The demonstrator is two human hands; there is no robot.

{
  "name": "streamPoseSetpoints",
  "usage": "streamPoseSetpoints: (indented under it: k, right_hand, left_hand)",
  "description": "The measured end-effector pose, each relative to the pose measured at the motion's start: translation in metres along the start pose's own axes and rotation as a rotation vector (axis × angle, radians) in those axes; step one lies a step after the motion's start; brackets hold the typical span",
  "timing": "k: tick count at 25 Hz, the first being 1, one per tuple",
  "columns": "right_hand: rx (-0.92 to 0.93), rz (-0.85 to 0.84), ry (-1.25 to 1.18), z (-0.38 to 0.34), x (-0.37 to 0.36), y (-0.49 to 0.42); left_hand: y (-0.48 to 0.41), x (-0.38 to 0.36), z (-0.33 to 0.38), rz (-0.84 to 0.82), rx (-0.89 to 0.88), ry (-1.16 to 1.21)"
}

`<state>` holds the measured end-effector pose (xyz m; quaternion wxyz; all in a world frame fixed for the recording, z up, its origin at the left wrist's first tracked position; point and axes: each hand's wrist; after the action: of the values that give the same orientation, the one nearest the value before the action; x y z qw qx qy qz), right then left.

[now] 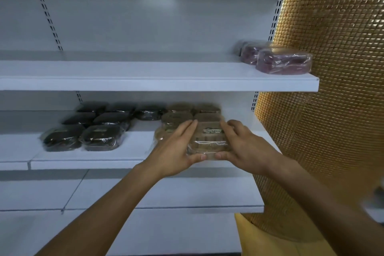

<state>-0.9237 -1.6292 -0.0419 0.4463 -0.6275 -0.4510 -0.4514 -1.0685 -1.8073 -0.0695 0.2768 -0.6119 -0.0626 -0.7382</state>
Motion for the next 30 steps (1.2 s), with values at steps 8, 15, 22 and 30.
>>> streamPoseSetpoints:
  k: [8,15,22,30]
  right_hand:
    - [-0.124,-0.101,-0.051,0.024,-0.063,-0.011]
    - [-0.147,-0.091,-0.114,0.057,-0.101,-0.031]
    - [-0.15,-0.018,-0.141,0.085,-0.13,-0.06]
    - [-0.21,-0.058,-0.263,0.103,-0.14,-0.103]
  left_hand:
    - [-0.01,-0.064,-0.021,-0.131,0.033,0.076]
    - [-0.036,-0.104,-0.029,-0.12,0.044,-0.063]
    - [-0.064,-0.131,-0.035,0.002,0.027,-0.296]
    - [-0.096,-0.135,-0.049,-0.046,0.132,-0.326]
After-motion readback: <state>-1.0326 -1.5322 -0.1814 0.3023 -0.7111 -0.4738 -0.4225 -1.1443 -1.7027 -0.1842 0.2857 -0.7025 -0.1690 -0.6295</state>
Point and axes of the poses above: each hand's wrist, its own y-axis away from the middle knuckle, its own x-axis out of the back of the hand, z = x × y, and after that the axes turned 6 degrees about -y, right-handed
